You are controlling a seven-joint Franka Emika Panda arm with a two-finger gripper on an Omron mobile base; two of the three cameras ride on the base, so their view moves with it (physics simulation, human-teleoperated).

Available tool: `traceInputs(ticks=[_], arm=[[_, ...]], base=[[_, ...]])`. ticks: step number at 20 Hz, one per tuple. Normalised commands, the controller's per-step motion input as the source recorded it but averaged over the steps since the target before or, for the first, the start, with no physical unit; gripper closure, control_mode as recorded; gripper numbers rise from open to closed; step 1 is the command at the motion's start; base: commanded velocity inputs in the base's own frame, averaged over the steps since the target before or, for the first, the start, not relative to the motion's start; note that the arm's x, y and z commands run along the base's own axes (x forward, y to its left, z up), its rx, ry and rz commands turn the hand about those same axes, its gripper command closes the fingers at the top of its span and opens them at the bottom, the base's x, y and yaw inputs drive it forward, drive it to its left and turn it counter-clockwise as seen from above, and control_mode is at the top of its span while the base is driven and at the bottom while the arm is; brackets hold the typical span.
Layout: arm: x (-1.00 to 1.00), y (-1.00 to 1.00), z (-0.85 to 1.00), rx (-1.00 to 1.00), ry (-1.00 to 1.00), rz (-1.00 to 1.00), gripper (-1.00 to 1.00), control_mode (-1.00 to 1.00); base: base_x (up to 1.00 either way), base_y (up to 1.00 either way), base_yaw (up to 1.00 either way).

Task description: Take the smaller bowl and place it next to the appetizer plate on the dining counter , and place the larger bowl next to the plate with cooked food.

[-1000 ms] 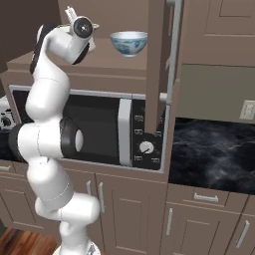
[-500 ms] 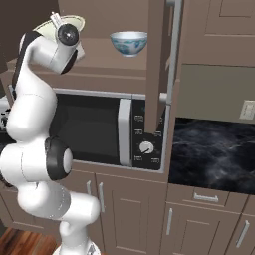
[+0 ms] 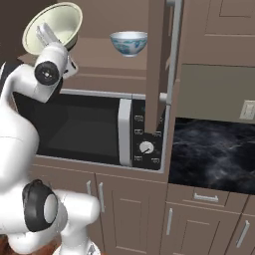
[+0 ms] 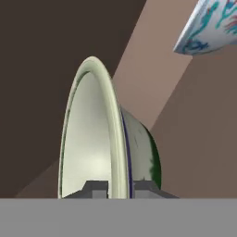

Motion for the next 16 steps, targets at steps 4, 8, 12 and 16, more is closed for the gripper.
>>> traceInputs(ticks=[4,8,12,16], arm=[[-1.00,-0.50,0.09,0.01,0.10,-0.21,1.00,-1.00],[-1.00,-0.62,0.23,0.01,0.05,-0.14,1.00,-1.00],[-1.00,-0.57,0.70,0.09,0.01,-0.14,1.00,-1.00],[-1.00,-0.52,0.57,0.17,0.12,-0.17,1.00,-1.00]], base=[[0.00,0.00,0.00],[0.00,0.00,0.00],[0.00,0.00,0.00],[0.00,0.00,0.00]])
